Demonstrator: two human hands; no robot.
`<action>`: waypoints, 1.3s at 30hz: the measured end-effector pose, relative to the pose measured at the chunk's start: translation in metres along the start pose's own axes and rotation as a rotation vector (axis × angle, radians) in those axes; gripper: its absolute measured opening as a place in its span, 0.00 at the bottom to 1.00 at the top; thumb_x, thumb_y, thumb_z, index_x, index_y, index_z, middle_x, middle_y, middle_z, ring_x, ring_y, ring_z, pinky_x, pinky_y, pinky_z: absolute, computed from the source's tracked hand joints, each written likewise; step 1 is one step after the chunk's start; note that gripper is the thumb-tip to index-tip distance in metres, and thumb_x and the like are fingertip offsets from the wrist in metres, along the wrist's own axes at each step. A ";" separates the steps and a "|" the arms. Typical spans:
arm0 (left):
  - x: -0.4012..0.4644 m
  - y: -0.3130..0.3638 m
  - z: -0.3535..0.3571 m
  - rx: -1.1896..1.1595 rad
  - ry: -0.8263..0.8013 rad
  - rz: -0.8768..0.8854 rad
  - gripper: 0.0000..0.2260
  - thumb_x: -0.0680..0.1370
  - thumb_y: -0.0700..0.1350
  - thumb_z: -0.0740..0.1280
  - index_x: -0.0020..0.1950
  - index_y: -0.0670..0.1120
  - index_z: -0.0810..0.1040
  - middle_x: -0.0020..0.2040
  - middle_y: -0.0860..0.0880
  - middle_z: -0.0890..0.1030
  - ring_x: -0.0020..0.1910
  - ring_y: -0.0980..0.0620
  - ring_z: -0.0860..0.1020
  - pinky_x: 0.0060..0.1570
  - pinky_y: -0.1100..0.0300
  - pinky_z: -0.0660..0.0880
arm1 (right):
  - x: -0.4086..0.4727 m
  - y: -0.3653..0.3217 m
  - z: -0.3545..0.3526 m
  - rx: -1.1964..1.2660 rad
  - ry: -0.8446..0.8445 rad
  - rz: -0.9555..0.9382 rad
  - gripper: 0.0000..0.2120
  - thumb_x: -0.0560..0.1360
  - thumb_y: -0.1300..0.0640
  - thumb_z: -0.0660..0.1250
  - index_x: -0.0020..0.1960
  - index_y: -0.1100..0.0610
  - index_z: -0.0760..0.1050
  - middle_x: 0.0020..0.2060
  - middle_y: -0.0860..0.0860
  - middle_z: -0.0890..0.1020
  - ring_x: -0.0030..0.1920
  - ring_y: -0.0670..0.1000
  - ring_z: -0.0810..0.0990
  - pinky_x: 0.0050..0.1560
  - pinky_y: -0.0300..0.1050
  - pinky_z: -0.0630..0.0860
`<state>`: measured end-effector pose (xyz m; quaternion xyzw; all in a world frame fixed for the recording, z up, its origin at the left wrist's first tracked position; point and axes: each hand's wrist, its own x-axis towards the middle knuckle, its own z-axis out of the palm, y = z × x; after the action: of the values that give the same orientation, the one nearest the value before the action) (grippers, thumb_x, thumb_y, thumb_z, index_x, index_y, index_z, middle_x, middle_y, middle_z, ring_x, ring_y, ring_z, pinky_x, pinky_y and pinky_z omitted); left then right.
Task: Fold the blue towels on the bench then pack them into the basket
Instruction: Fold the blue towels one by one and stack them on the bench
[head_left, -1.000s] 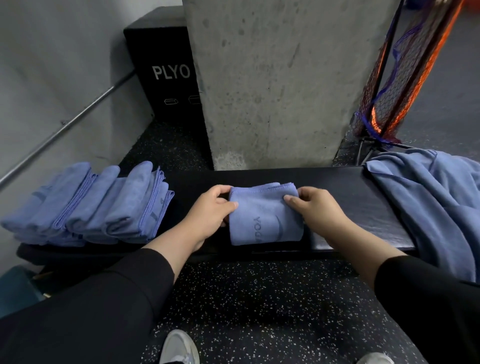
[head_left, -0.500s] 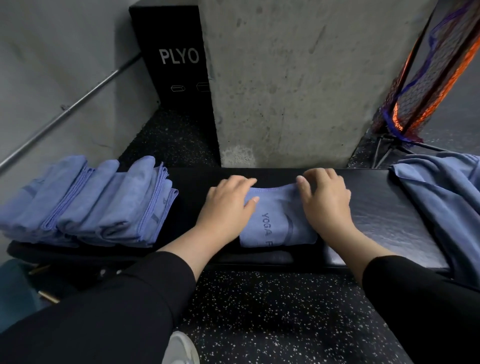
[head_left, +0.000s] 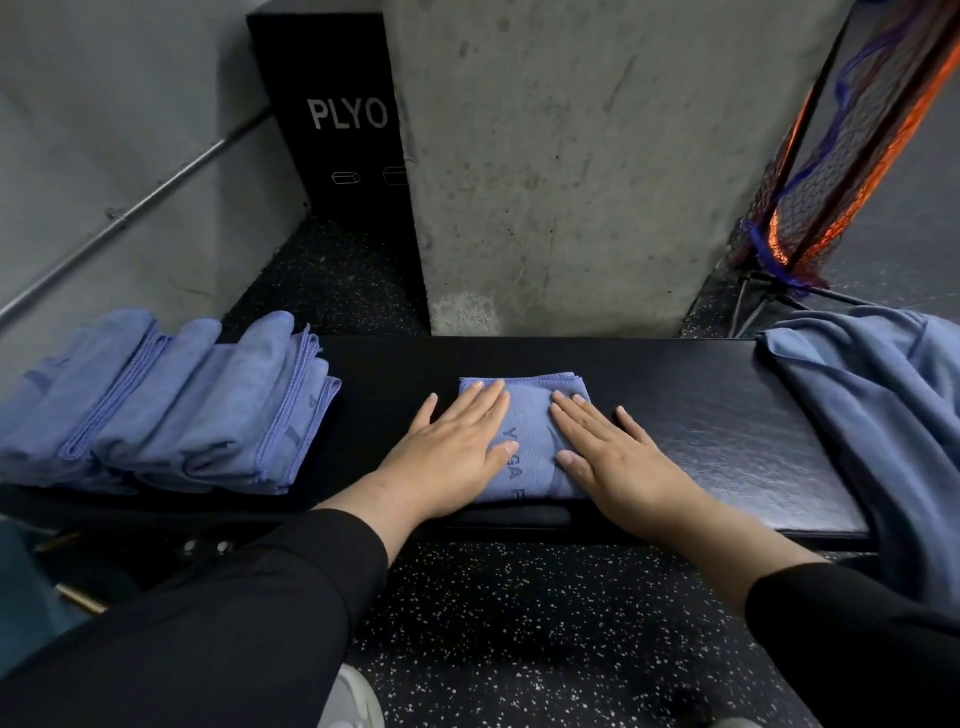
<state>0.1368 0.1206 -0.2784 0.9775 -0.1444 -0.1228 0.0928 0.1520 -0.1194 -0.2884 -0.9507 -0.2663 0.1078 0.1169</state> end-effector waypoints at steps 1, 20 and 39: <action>0.000 0.000 0.000 -0.003 -0.004 -0.002 0.30 0.84 0.61 0.46 0.83 0.51 0.41 0.82 0.58 0.38 0.79 0.61 0.35 0.79 0.44 0.39 | 0.000 0.001 0.000 -0.006 -0.012 0.001 0.37 0.76 0.32 0.32 0.82 0.46 0.41 0.79 0.37 0.40 0.78 0.37 0.36 0.79 0.50 0.38; -0.029 -0.012 -0.012 0.090 0.103 0.154 0.33 0.78 0.71 0.52 0.80 0.58 0.61 0.80 0.56 0.58 0.79 0.57 0.51 0.78 0.52 0.46 | -0.015 0.028 -0.001 0.098 0.195 -0.245 0.31 0.72 0.31 0.64 0.69 0.45 0.73 0.71 0.41 0.69 0.73 0.44 0.67 0.71 0.49 0.64; -0.017 -0.010 -0.026 -0.718 0.295 -0.232 0.07 0.77 0.55 0.72 0.46 0.53 0.79 0.41 0.53 0.85 0.44 0.55 0.83 0.50 0.48 0.80 | -0.003 -0.005 -0.035 0.460 0.259 0.146 0.08 0.77 0.43 0.69 0.54 0.43 0.73 0.41 0.42 0.82 0.44 0.42 0.80 0.44 0.44 0.75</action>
<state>0.1303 0.1388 -0.2518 0.8999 0.0339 -0.0337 0.4334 0.1563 -0.1225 -0.2530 -0.9217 -0.1485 0.0509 0.3548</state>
